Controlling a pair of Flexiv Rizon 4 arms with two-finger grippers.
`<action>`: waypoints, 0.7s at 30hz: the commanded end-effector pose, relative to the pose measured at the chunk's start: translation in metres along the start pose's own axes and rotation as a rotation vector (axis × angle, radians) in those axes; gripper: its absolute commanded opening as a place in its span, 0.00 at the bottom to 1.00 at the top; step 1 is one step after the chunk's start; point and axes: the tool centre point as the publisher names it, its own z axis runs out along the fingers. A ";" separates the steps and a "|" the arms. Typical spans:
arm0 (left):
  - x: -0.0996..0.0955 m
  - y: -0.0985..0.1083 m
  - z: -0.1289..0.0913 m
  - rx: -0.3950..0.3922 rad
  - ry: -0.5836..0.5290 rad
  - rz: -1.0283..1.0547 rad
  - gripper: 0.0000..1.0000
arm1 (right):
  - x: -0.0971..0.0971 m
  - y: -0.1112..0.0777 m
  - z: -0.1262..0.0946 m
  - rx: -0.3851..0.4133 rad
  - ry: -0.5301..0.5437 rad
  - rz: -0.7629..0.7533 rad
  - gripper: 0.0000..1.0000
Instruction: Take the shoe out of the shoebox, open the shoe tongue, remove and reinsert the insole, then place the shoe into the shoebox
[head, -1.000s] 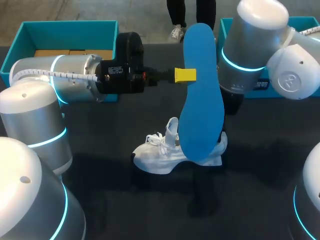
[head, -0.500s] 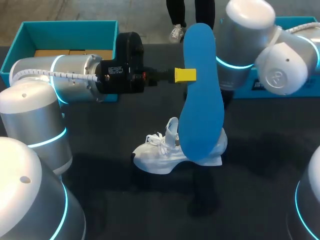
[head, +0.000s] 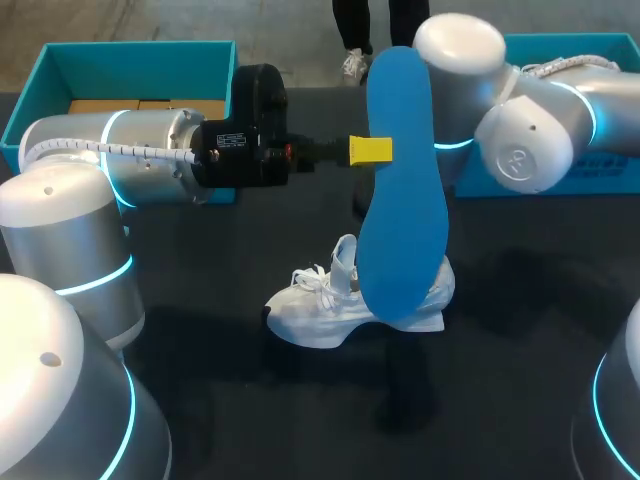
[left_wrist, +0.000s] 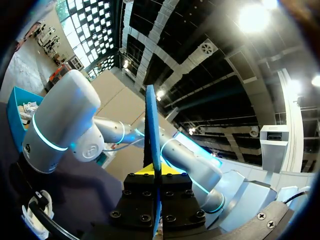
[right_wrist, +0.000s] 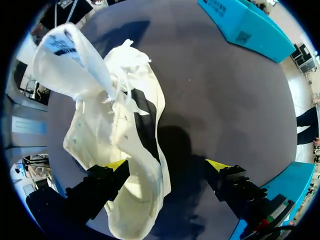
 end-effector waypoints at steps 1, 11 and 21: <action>0.001 0.002 -0.001 0.004 0.000 0.001 0.00 | -0.004 0.006 0.016 0.001 0.017 0.003 1.00; 0.001 0.002 -0.001 0.004 0.000 0.001 0.00 | 0.001 -0.003 0.026 0.018 0.033 0.049 0.27; 0.001 0.002 -0.001 0.004 0.000 0.001 0.00 | 0.007 -0.010 0.027 0.028 0.067 0.062 0.00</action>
